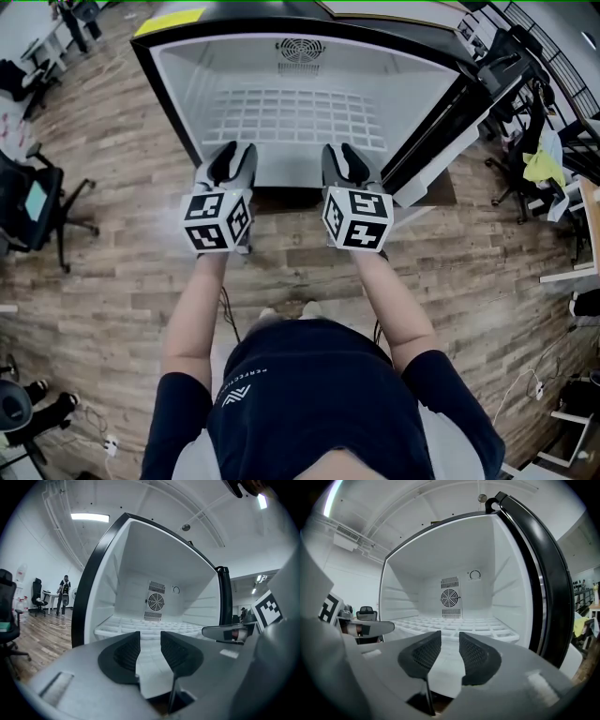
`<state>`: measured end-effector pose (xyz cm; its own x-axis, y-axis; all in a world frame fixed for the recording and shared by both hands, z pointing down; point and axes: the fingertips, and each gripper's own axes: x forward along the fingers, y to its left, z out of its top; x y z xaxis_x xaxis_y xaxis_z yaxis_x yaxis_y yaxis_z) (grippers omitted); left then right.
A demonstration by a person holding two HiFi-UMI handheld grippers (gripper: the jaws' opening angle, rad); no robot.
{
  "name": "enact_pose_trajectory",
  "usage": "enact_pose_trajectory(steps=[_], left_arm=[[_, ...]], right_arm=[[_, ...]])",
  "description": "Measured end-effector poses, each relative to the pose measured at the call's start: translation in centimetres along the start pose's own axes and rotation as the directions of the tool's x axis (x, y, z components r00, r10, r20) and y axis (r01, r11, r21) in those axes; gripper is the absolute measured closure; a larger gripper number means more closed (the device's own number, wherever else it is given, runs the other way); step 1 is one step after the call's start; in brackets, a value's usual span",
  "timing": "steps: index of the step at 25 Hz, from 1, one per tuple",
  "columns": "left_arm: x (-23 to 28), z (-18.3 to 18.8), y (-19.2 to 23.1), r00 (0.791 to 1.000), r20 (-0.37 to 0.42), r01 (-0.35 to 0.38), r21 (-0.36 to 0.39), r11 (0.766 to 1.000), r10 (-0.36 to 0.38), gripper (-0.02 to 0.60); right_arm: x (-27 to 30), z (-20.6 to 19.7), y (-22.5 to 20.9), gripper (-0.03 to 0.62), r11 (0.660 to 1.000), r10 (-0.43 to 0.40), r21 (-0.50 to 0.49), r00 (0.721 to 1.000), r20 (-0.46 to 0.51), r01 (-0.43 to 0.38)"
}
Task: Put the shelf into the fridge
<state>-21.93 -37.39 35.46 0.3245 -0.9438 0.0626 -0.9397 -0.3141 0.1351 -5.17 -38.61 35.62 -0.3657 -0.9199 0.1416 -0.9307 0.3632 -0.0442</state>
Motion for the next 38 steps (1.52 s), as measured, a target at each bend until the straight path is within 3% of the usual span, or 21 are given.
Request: enact_pose_trajectory(steps=[7, 10, 15, 22, 27, 38], left_arm=[[1.0, 0.1, 0.4, 1.000, 0.007, 0.006, -0.008, 1.000, -0.006, 0.440], [1.3, 0.3, 0.4, 1.000, 0.014, 0.025, -0.046, 0.999, -0.024, 0.439], [0.8, 0.0, 0.3, 0.999, 0.001, 0.040, -0.075, 0.996, -0.040, 0.395], [-1.9, 0.0, 0.0, 0.999, 0.038, 0.021, -0.105, 0.994, -0.017, 0.479], [-3.3, 1.0, -0.2, 0.998, 0.061, 0.018, -0.104, 0.994, -0.011, 0.546], [-5.9, 0.9, -1.3, 0.998, 0.054, 0.033, -0.123, 0.992, -0.026, 0.581]], right_arm=[[1.1, 0.2, -0.4, 0.472, 1.000, 0.003, 0.017, 1.000, -0.016, -0.003], [1.3, 0.3, -0.5, 0.471, 1.000, 0.003, 0.015, 1.000, -0.014, -0.003], [0.7, 0.1, 0.3, 0.442, 0.998, 0.054, 0.029, 0.998, -0.020, -0.053], [-1.8, -0.4, 1.0, 0.444, 0.995, 0.095, 0.043, 0.996, 0.001, -0.095], [-3.1, -0.8, 0.8, 0.491, 0.990, 0.106, 0.092, 0.994, 0.008, -0.106], [-5.7, -0.1, 1.2, 0.539, 0.979, 0.136, 0.144, 0.989, 0.049, -0.142]])
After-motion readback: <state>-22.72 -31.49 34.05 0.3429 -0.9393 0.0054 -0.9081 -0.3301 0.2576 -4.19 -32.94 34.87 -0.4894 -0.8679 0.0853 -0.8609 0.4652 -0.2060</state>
